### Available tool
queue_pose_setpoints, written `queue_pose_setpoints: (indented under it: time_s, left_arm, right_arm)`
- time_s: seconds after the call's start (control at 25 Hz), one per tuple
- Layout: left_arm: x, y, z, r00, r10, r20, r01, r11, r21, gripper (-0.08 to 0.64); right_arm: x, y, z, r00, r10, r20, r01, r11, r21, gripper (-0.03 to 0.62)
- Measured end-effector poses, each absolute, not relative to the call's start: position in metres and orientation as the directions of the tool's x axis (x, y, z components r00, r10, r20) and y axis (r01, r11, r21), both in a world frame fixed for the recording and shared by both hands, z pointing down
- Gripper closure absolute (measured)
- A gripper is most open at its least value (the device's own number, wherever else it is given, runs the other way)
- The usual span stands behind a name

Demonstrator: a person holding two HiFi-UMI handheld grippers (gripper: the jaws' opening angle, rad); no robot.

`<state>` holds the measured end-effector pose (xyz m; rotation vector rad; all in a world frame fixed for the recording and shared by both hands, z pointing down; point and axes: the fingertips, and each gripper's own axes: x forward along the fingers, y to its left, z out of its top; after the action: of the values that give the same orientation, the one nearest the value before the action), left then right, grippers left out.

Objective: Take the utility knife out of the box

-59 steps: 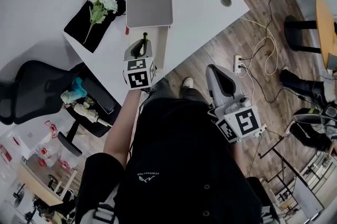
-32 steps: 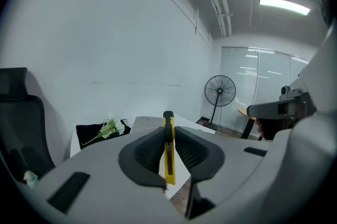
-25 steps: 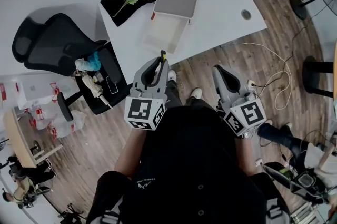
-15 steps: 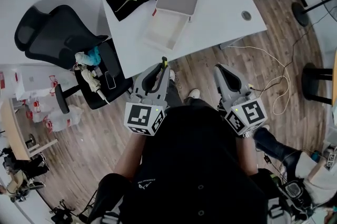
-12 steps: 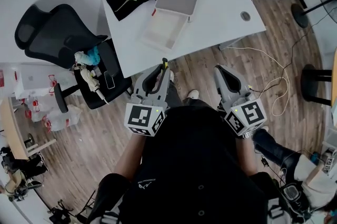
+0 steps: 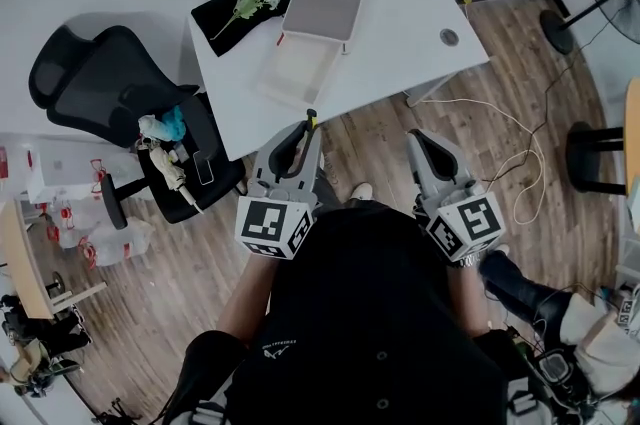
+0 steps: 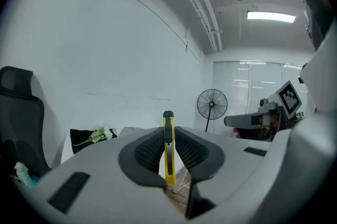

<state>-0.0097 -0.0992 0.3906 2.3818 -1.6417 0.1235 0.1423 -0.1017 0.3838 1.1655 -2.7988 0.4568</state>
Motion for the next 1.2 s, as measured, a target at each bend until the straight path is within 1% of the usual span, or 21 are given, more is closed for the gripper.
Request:
queue_pose_setpoints:
  time_s: [0.32,0.56,0.84,1.2]
  left_arm:
    - [0.0,-0.103,0.364,0.358,-0.922,0.149,-0.932,-0.342,0.121,0.499]
    - [-0.003,-0.11,0.333,0.354,-0.932,0.082,-0.935,-0.349,0.067,0.497]
    - [-0.011,-0.12,0.296,0.336,-0.942,0.016,-0.941,-0.335,0.045,0.498]
    - [-0.016,-0.128,0.262,0.323,-0.946,-0.034,-0.946,-0.324,0.023,0.499]
  right_arm:
    - [0.162,-0.111,0.348,-0.697,-0.708,0.116,-0.716,0.678,-0.167,0.589]
    - [0.164,-0.117,0.313,-0.701,-0.712,0.043,-0.711,0.693,-0.115,0.589]
    - [0.163,-0.12,0.278,-0.706,-0.708,-0.015,-0.707,0.705,-0.053,0.589]
    - [0.163,-0.127,0.248,-0.705,-0.709,-0.028,-0.709,0.705,0.009,0.589]
